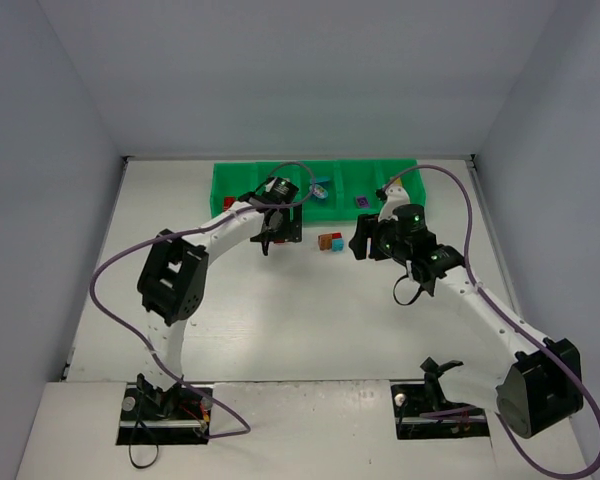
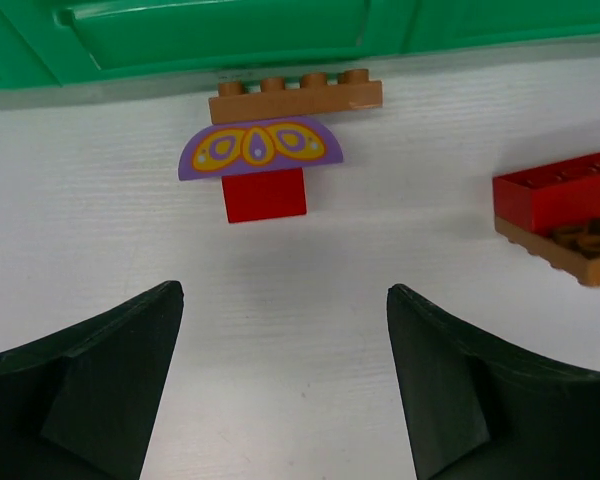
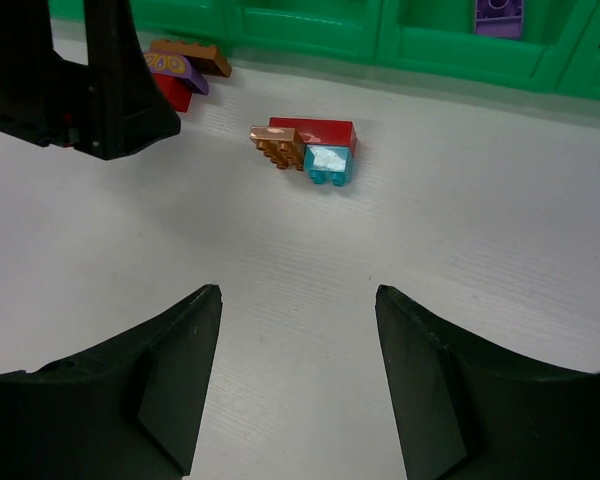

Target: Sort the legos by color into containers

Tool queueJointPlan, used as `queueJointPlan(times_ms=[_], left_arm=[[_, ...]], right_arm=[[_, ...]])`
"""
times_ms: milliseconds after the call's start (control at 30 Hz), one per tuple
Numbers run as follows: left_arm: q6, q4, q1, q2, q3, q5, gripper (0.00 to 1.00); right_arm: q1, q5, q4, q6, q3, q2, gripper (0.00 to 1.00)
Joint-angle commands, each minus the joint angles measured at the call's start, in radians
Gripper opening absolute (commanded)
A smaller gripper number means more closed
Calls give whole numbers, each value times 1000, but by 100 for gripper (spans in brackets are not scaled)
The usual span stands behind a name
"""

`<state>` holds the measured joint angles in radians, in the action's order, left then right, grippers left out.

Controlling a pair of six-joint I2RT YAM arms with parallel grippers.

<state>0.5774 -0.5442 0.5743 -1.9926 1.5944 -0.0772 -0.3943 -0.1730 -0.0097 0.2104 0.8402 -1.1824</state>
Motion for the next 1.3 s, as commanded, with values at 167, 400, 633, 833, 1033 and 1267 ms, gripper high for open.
queueJointPlan(times_ms=[167, 400, 633, 833, 1033, 1267], left_arm=[[52, -8, -8, -55, 114, -105, 72], [47, -11, -28, -100, 142, -104, 59], [35, 23, -27, -107, 130, -95, 43], [30, 53, -25, -117, 111, -98, 42], [7, 73, -27, -133, 95, -114, 38], [-51, 125, -16, -42, -11, -130, 4]], right_arm=[[-3, 3, 62, 9, -13, 61, 60], [-3, 4, 59, 1, -20, 72, 60], [-3, 1, 57, -2, -21, 75, 60], [-3, -3, 57, -2, -26, 76, 60], [-3, -6, 57, -3, -32, 83, 60], [-5, -48, 57, -12, -29, 90, 60]])
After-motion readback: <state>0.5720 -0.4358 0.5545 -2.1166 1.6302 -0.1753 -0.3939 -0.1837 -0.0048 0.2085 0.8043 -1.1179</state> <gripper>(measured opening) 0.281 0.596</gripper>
